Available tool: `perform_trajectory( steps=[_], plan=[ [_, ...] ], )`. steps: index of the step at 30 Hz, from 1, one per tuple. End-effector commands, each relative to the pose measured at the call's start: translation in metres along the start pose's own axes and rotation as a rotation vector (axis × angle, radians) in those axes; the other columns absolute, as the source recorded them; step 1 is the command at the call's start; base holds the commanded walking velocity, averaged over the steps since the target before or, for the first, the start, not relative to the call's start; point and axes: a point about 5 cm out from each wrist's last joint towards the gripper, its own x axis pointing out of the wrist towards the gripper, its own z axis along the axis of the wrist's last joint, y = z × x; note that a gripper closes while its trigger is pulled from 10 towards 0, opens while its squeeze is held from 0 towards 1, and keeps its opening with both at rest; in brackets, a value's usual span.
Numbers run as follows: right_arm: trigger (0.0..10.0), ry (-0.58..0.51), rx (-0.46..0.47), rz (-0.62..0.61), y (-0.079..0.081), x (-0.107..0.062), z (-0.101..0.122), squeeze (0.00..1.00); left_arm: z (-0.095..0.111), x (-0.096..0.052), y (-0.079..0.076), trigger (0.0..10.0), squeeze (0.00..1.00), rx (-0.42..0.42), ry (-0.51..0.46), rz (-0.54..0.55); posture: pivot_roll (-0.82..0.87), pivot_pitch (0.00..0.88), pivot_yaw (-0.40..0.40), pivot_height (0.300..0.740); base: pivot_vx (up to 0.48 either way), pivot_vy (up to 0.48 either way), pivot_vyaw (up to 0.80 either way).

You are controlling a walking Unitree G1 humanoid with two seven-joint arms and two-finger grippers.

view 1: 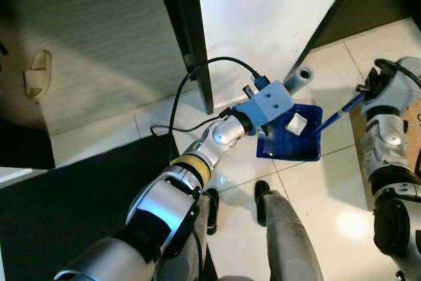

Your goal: Sweep floor

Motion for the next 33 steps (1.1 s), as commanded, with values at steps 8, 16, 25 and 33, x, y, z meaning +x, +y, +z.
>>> perform_trajectory(
  steps=[8, 16, 25, 33],
  plan=[
    [10.0, 0.349, -0.132, 0.176, 0.020, -0.033, -0.065, 0.00, 0.076, 0.045, -0.054, 10.0, 0.00, -0.106, -0.239, -0.097, 0.03, 0.422, 0.112, 0.740, 0.000, 0.000, 0.00],
    [10.0, 0.373, -0.142, 0.168, 0.016, -0.037, -0.070, 0.00, 0.098, 0.051, -0.039, 10.0, 0.00, -0.153, -0.324, -0.061, 0.05, 0.406, 0.103, 0.740, 0.000, 0.000, 0.00],
    [10.0, 0.403, -0.115, 0.132, 0.015, -0.045, -0.079, 0.00, 0.091, 0.055, -0.036, 10.0, 0.00, -0.205, -0.228, 0.044, 0.05, 0.387, 0.091, 0.740, 0.000, 0.000, 0.00],
    [10.0, 0.428, -0.115, 0.148, 0.022, -0.054, -0.088, 0.00, 0.165, 0.072, -0.056, 10.0, 0.00, -0.526, -0.451, 0.025, 0.04, 0.384, 0.098, 0.740, 0.000, 0.000, 0.00]
  ],
)
